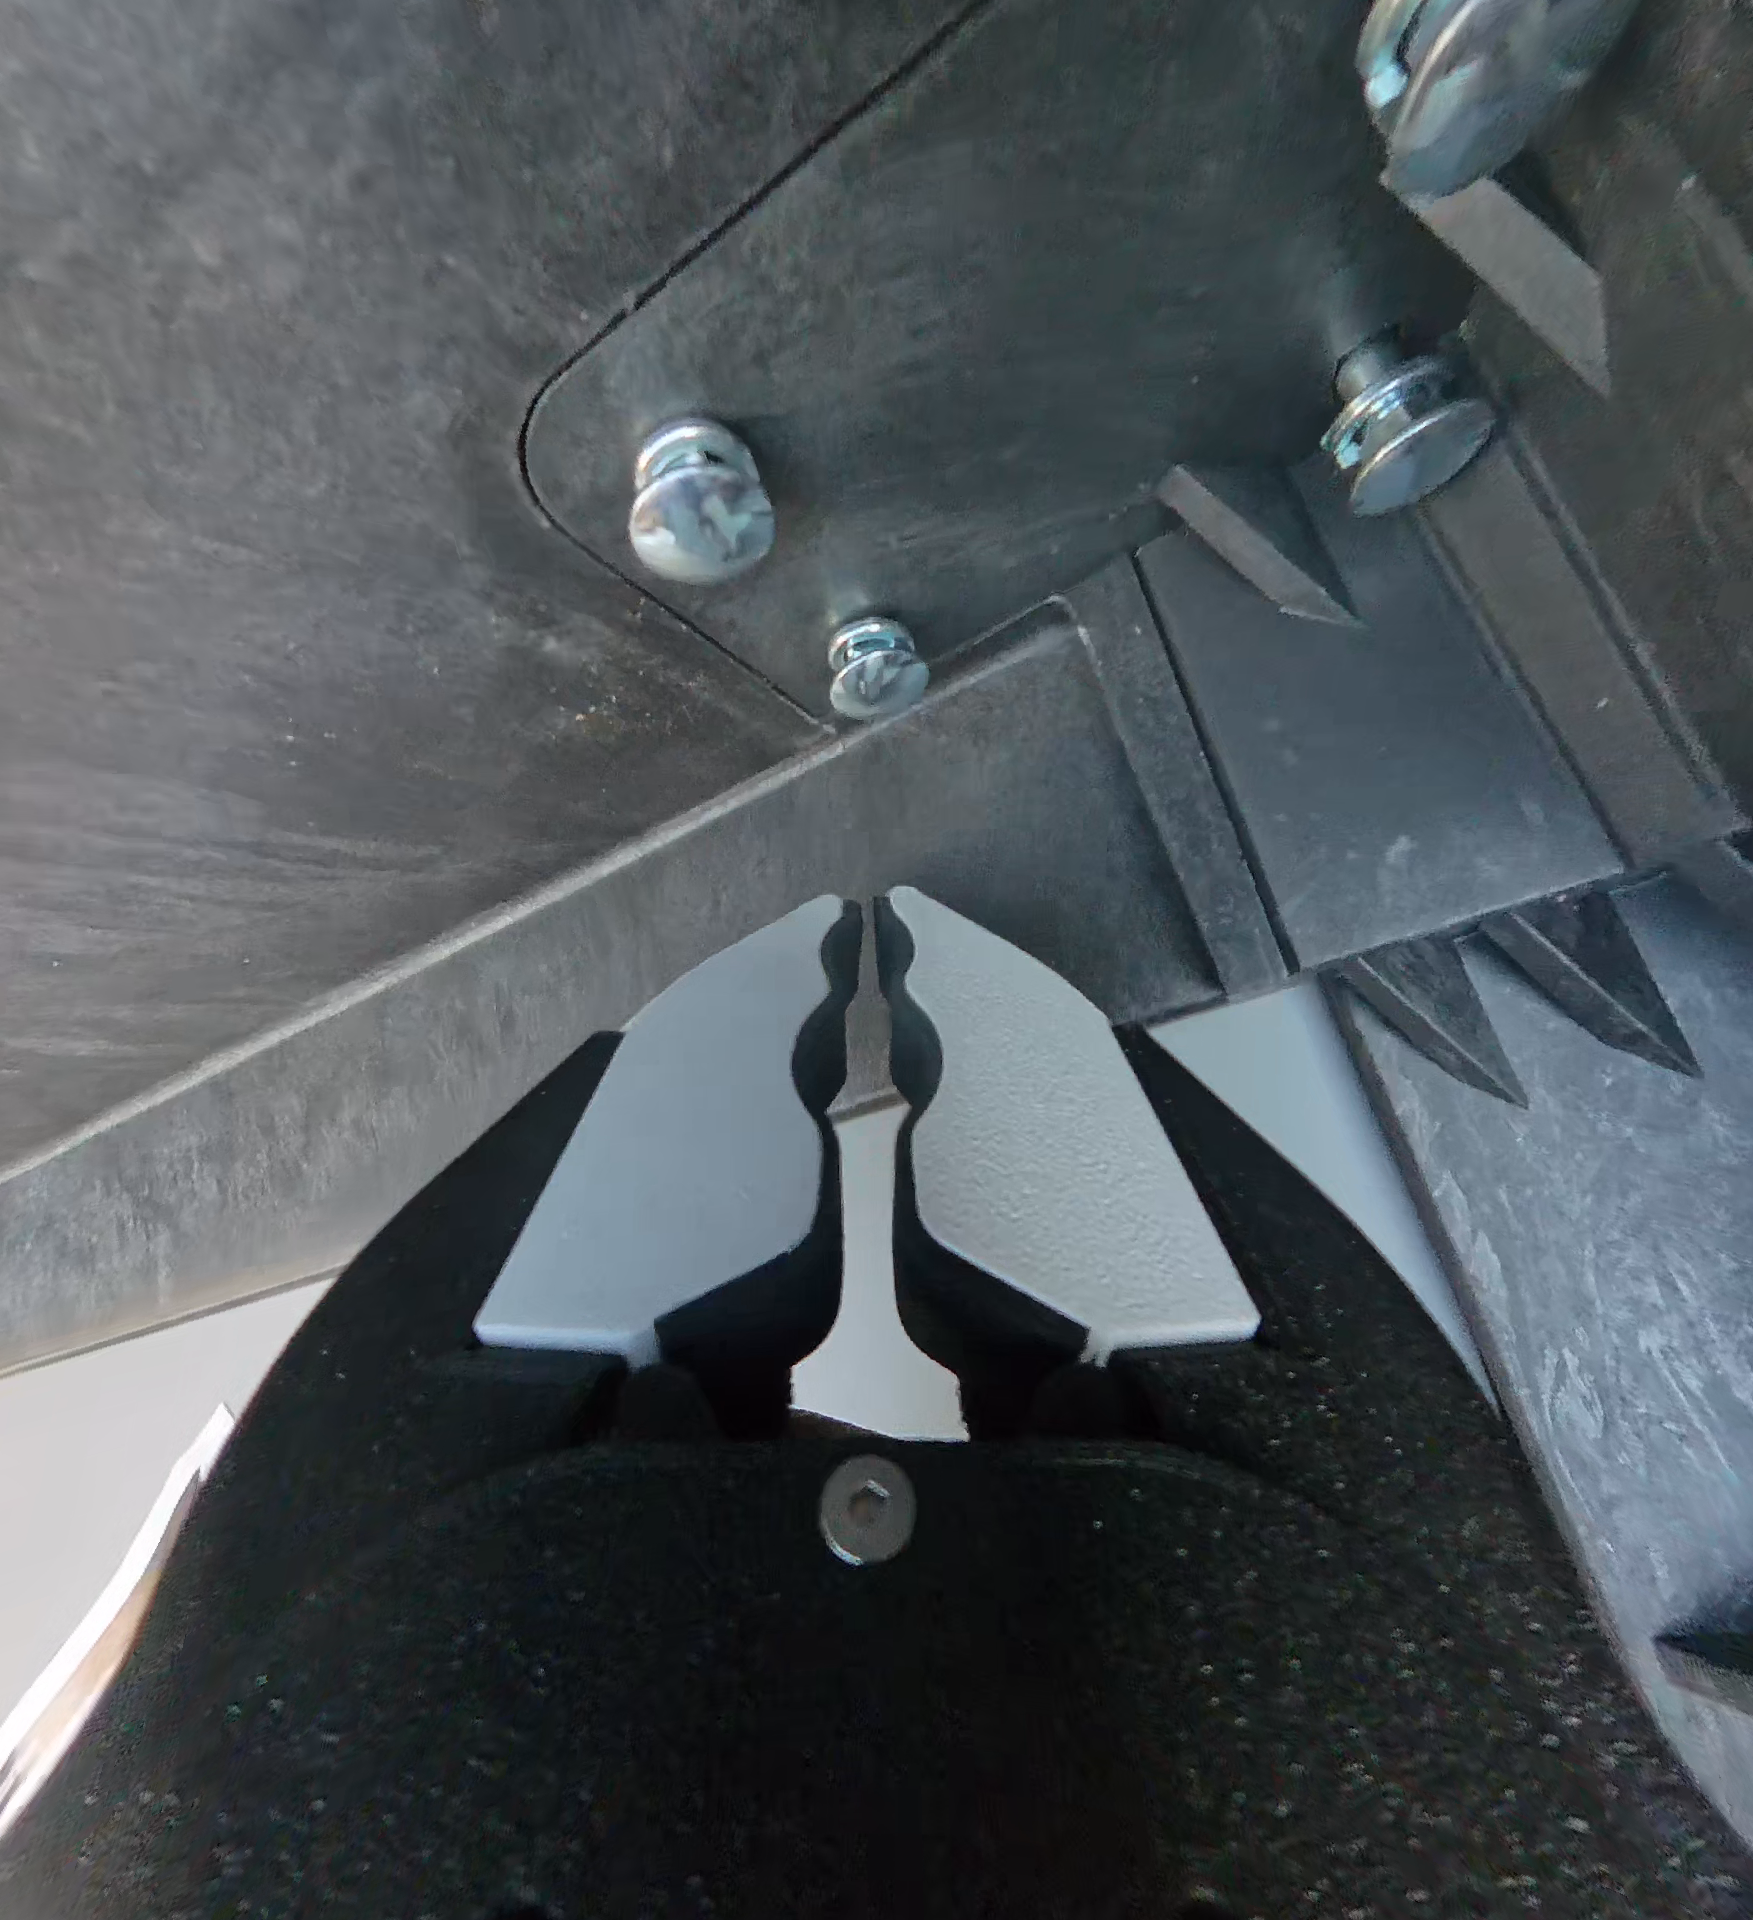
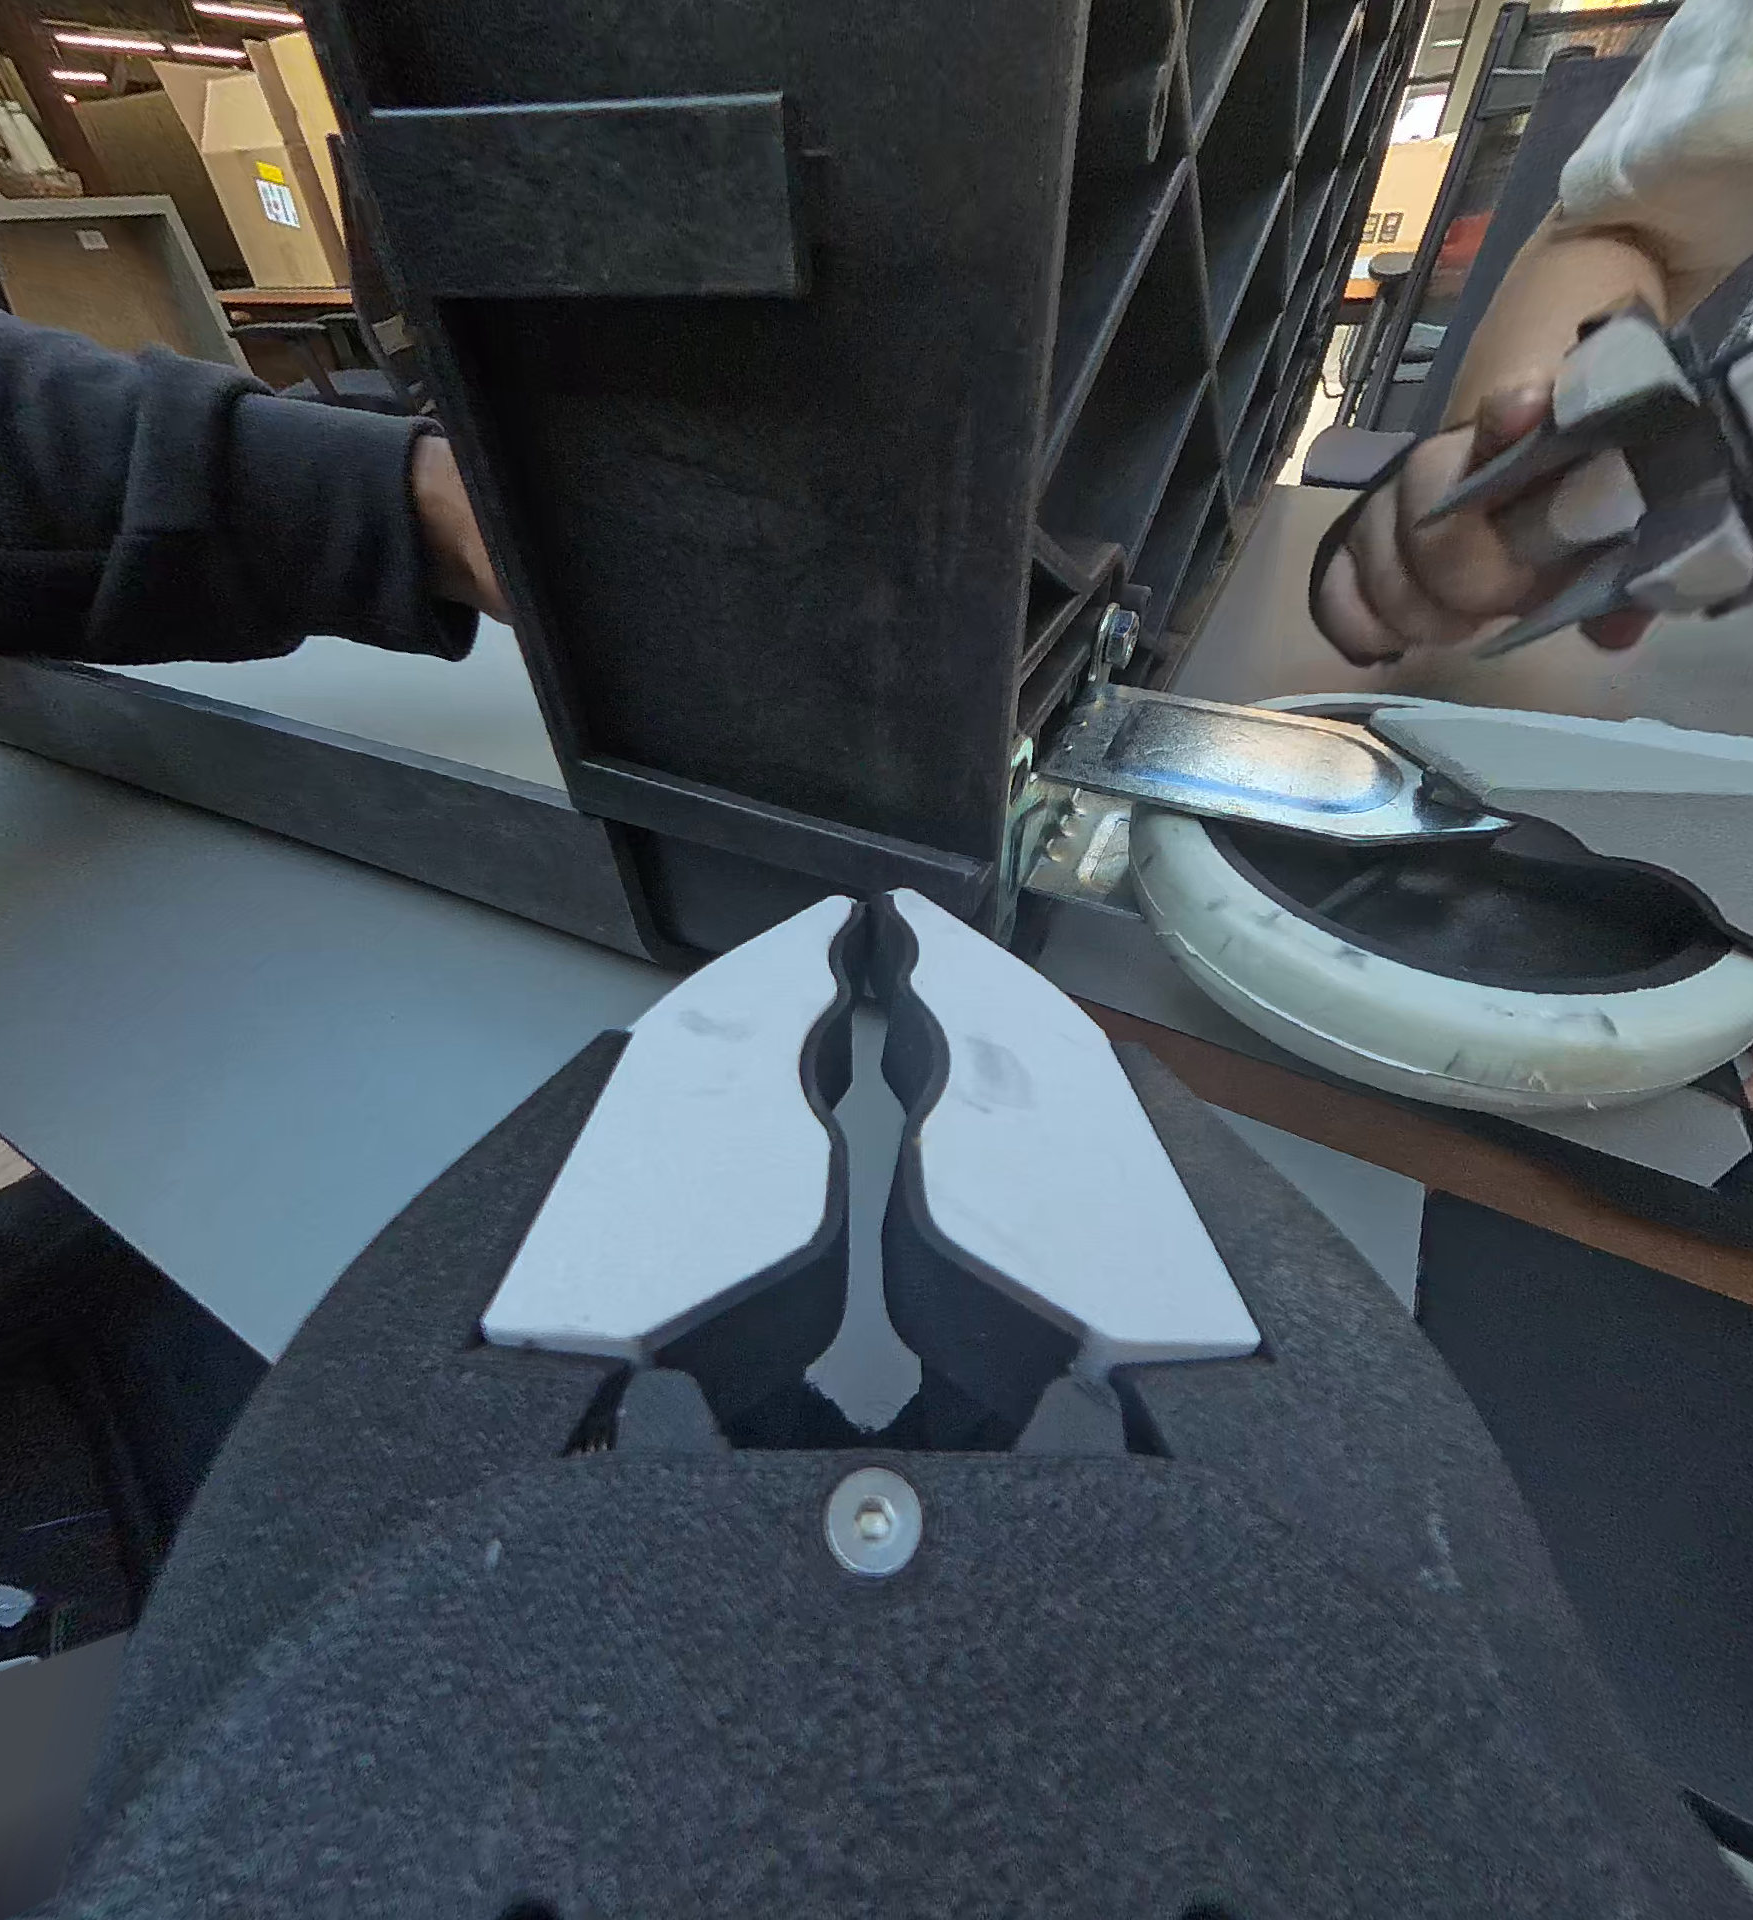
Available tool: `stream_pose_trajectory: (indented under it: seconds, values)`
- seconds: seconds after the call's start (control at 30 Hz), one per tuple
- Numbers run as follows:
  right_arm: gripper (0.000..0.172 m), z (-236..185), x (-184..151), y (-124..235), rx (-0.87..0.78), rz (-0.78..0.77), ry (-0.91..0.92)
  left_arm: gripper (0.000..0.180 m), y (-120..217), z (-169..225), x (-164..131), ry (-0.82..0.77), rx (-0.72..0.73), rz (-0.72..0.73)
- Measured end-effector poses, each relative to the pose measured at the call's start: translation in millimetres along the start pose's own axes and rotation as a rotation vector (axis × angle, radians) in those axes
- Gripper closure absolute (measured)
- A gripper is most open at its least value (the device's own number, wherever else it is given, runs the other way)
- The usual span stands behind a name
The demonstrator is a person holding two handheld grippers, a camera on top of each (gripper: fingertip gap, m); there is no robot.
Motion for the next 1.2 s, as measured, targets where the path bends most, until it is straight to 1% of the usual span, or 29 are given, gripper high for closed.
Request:
stream_pose_trajectory:
  seconds: [0.1, 0.23, 0.33, 0.43, 0.53, 0.63, 0.7, 0.77, 0.83, 0.93, 0.97, 1.03, 1.13, 1.2]
  values:
    - [0.172, -1, 0, 1, -0.005, 0.012, 0.007, 0.177, 12, -4, -8, 0.040, 0.011, -0.001]
    - [0.172, -1, 0, 1, -0.013, 0.016, 0.017, 0.175, 41, -6, -21, 0.083, 0.000, 0.028]
    - [0.172, -3, 0, 1, -0.018, 0.016, 0.031, 0.175, 64, 1, -31, 0.113, -0.025, 0.058]
    - [0.172, -4, 0, 1, -0.023, 0.017, 0.046, 0.175, 77, 13, -36, 0.124, -0.051, 0.082]
    - [0.172, -6, 1, 1, -0.031, 0.019, 0.067, 0.175, 80, 28, -30, 0.076, -0.078, 0.132]
    - [0.172, -7, 4, 2, -0.055, 0.039, 0.096, 0.175, 75, 43, -18, 0.032, -0.134, 0.188]
    - [0.172, -8, 7, 3, -0.091, 0.055, 0.132, 0.175, 73, 51, -11, 0.013, -0.164, 0.197]
    - [0.172, -12, 9, 1, -0.114, 0.054, 0.165, 0.173, 79, 57, -7, 0.005, -0.183, 0.198]
    - [0.169, -16, 10, 1, -0.168, 0.052, 0.224, 0.171, 93, 59, -6, 0.036, -0.186, 0.189]
    - [0.163, -20, 15, 5, -0.304, 0.054, 0.380, 0.164, 117, 71, -11, 0.136, -0.237, 0.152]
    - [0.161, -22, 18, 6, -0.350, 0.056, 0.438, 0.162, 124, 77, -13, 0.151, -0.243, 0.134]
    - [0.157, -28, 21, 7, -0.422, 0.056, 0.555, 0.160, 133, 88, -14, 0.137, -0.206, 0.105]
    - [0.148, -37, 24, -1, -0.476, 0.035, 0.697, 0.157, 134, 105, -14, 0.106, -0.177, 0.062]
    - [0.140, -39, 28, -7, -0.510, 0.021, 0.762, 0.155, 127, 106, -17, 0.084, -0.122, 0.005]
Point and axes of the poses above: each gripper's, where its closed fingertips meet, y back along the fingers, x out of its top, z = x × y across the jaws, the point moved 3 cm from there along y, back along the fingers, and after that the axes turned 14 degrees about -z, right-handed, at the moved point
